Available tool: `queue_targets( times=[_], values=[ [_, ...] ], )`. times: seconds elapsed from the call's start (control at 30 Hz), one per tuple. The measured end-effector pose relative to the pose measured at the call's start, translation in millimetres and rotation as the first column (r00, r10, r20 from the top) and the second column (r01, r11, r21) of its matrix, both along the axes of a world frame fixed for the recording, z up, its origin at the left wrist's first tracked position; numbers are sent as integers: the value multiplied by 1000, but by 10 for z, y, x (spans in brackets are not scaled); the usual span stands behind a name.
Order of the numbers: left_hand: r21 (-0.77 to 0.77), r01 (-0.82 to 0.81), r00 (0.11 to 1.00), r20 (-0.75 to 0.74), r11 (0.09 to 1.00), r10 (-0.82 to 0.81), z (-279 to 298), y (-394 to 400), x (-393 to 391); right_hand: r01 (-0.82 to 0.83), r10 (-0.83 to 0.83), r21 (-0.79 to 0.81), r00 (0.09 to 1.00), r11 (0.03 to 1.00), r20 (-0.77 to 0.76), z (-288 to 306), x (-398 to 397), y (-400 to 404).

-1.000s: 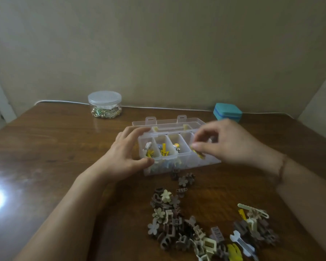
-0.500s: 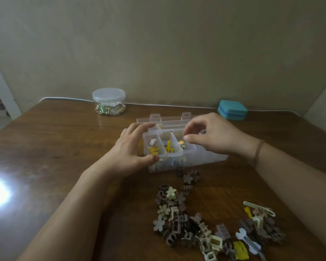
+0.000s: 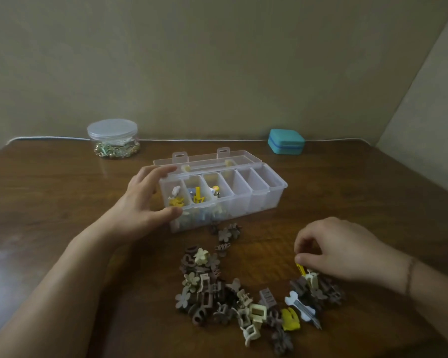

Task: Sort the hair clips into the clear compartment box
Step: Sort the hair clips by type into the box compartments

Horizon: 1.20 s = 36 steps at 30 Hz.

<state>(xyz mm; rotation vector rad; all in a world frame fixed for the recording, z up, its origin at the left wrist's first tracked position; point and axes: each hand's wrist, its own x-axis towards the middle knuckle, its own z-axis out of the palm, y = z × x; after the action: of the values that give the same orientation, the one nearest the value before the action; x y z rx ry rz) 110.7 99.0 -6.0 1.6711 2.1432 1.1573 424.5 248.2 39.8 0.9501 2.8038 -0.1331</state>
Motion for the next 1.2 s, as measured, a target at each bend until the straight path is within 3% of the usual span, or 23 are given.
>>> queue_targets(
  times=[0.47, 0.57, 0.67, 0.8, 0.87, 1.0, 1.13, 1.2],
  values=[
    [3, 0, 1000, 13, 1000, 0, 17, -14, 12, -59, 55, -58, 997, 997, -61, -130, -371, 22],
    [-8, 0, 1000, 5, 1000, 0, 20, -25, 2, -81, 77, -146, 996, 986, -34, -34, -500, -3],
    [-16, -5, 1000, 2, 1000, 5, 20, -32, -13, -168, 111, -226, 963, 959, -244, 221, -761, 5],
    [-14, 3, 1000, 7, 1000, -3, 24, -36, -20, -252, 45, -234, 766, 939, -642, 439, -1359, 4],
    [-6, -2, 1000, 2, 1000, 2, 19, -35, -24, -276, -28, -340, 739, 899, -673, 440, -1651, -42],
    [-9, -4, 1000, 4, 1000, 4, 19, -31, -30, -285, 16, -404, 834, 869, -552, 224, -1972, -65],
    [-7, -6, 1000, 1, 1000, 6, 14, -27, -37, -264, -69, -337, 688, 903, -723, 225, -1855, 61],
    [-12, -10, 1000, 4, 1000, 10, 15, -23, -35, -236, -7, -223, 672, 946, -741, 330, -1580, 123]
  ],
)
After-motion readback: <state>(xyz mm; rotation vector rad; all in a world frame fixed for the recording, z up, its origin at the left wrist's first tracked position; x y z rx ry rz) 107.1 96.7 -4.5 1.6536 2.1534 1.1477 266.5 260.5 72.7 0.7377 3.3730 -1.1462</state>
